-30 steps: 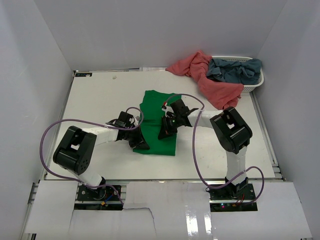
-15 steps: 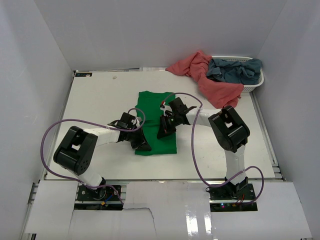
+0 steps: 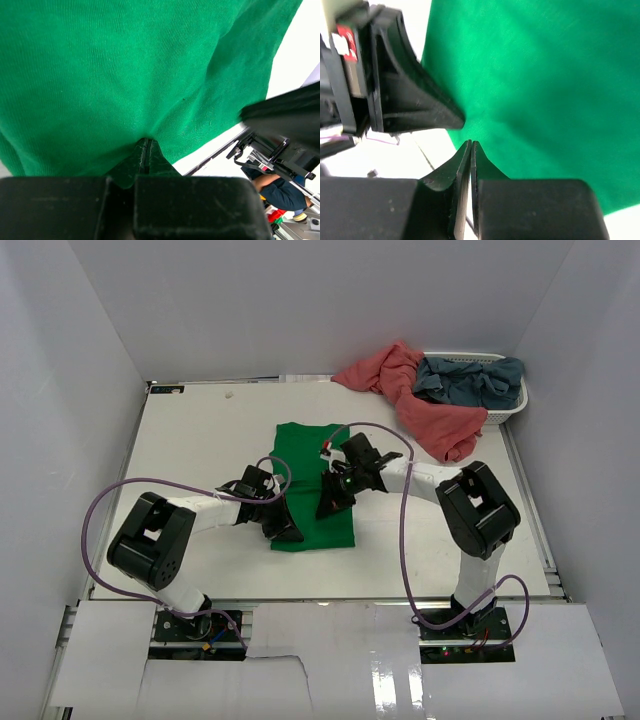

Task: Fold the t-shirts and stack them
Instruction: Fold the folded rectangular tshirt in 1/3 of the way

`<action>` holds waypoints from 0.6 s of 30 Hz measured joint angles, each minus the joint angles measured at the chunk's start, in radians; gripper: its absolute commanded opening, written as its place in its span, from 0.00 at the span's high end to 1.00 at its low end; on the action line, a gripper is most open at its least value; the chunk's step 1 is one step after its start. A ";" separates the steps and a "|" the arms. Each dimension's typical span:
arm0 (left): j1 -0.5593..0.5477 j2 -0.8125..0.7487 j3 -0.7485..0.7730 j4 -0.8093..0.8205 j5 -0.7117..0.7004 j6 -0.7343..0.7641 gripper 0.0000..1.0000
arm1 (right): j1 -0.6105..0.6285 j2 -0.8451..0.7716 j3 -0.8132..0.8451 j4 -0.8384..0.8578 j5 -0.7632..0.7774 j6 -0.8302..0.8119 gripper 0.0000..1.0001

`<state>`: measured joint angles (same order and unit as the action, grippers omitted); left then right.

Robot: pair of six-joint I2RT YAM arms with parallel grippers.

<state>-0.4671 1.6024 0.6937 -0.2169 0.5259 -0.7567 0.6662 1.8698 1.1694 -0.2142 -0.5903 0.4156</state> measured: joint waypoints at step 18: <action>0.000 0.002 0.000 0.000 -0.003 0.000 1.00 | 0.033 -0.020 -0.343 0.191 -0.181 0.127 0.92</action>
<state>-0.4671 1.6047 0.6937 -0.2169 0.5232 -0.7563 0.6994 1.8500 0.8265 -0.0231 -0.7715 0.5430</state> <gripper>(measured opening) 0.020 0.078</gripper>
